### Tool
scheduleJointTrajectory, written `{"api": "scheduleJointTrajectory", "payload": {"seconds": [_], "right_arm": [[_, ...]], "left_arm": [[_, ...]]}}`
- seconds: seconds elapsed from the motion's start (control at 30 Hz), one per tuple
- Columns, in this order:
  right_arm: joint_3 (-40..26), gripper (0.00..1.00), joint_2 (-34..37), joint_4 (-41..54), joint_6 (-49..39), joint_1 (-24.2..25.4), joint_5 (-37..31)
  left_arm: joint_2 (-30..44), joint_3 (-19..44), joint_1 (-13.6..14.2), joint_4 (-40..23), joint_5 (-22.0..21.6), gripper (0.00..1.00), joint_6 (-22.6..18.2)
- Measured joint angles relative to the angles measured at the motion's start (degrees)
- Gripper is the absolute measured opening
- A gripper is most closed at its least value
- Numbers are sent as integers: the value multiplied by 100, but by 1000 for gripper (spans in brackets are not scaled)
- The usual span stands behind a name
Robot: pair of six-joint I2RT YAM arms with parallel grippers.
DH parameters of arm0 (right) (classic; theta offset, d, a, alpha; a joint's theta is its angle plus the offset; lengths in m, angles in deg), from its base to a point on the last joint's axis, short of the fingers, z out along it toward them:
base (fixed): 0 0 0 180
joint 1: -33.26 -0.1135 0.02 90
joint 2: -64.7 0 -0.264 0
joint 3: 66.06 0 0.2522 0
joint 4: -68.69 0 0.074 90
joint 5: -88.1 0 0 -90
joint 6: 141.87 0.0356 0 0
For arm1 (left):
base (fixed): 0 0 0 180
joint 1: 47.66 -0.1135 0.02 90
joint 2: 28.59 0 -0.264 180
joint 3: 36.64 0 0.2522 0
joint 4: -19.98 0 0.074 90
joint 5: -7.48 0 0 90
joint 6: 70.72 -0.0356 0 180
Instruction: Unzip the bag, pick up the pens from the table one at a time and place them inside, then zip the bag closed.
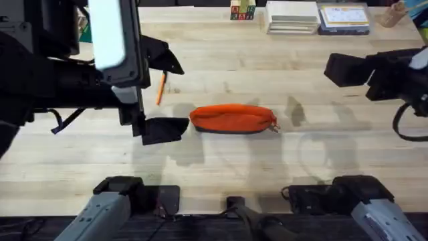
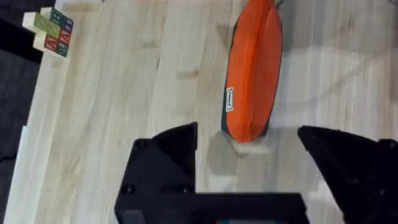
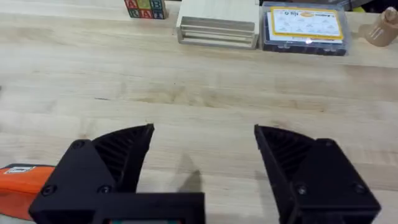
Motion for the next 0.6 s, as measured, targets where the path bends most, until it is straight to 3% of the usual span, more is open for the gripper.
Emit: {"api": "scheduleJointTrajectory", "payload": {"seconds": [0.2,0.6], "right_arm": [[0,997,0,0,0,0,0],[0,996,0,-7,-22,0,0]], "left_arm": [[13,2,0,-38,-46,993,-48],[1174,9,0,-196,-61,994,-201]]}}
